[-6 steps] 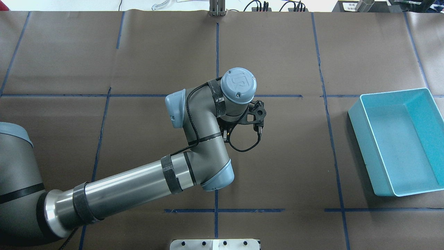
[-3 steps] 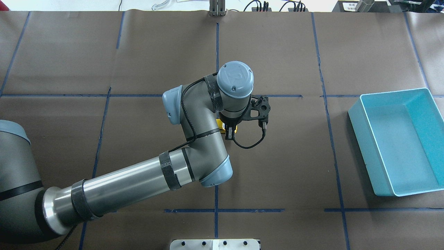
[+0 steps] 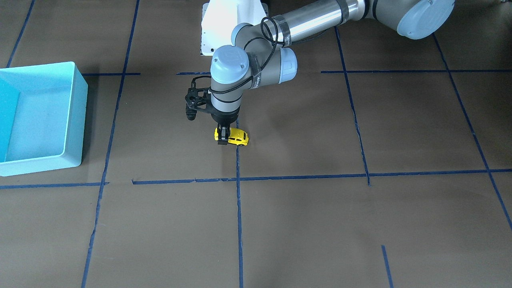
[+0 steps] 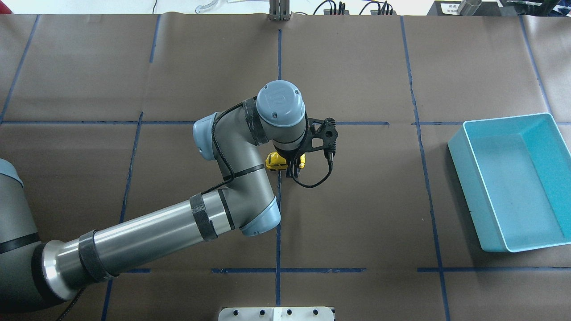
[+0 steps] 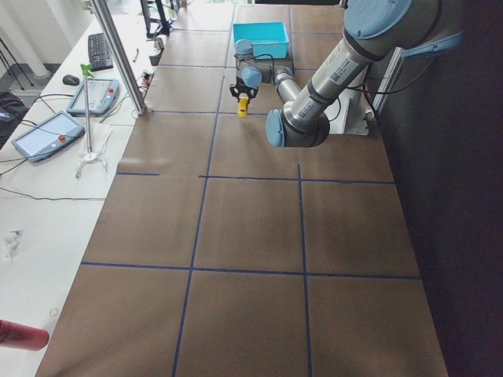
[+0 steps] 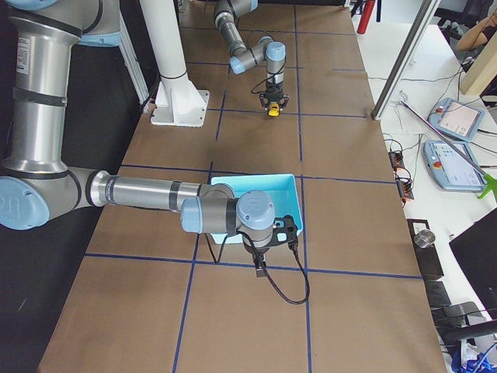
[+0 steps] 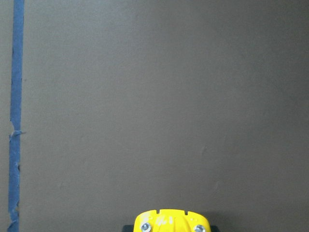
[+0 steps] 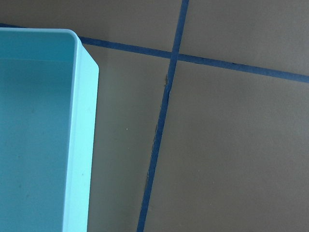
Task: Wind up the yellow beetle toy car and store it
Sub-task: 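Press the car down and drag it back toward the robot with the left gripper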
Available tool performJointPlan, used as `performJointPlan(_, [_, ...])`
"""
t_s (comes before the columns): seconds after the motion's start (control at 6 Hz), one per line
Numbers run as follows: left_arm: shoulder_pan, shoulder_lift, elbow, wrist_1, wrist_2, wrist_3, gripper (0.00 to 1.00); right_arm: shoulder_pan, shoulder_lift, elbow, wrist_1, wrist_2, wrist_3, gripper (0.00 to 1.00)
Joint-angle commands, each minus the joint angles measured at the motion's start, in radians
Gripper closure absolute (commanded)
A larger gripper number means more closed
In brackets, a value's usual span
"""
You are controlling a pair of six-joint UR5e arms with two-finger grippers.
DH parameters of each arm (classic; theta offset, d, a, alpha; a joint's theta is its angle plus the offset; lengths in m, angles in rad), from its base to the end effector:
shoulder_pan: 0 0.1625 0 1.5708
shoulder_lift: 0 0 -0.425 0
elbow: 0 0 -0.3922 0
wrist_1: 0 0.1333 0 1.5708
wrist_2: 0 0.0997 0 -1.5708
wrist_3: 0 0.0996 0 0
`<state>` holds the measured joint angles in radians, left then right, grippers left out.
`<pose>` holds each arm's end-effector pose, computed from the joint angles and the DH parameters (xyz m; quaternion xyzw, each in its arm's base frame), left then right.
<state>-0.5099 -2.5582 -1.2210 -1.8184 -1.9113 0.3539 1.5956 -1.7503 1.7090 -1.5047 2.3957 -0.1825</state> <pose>0.6543 -0.4805 0.1454 0.3430 0.2898 0.6339 0.6297 0.0705 -0.4157 0.6620 0.0528 -0.3975 -0.0771 0.9128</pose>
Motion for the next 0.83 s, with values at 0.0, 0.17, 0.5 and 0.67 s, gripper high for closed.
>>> performJointPlan(0.0, [-0.01,0.016,-0.002,-0.005,-0.003,0.0,1.0,-0.023,0.005,-0.002,-0.02,-0.01,0.0,0.0])
performJointPlan(0.17, [-0.012,0.024,-0.003,-0.005,-0.005,-0.001,1.0,-0.023,0.006,-0.003,-0.02,-0.012,0.0,0.0])
performJointPlan(0.5, [-0.013,0.038,-0.005,-0.005,-0.006,-0.003,1.0,-0.026,0.0,-0.003,-0.046,-0.059,0.0,0.0])
performJointPlan(0.67, [-0.022,0.042,-0.011,-0.005,-0.009,-0.001,1.0,-0.026,0.005,-0.003,-0.054,-0.084,0.0,0.0])
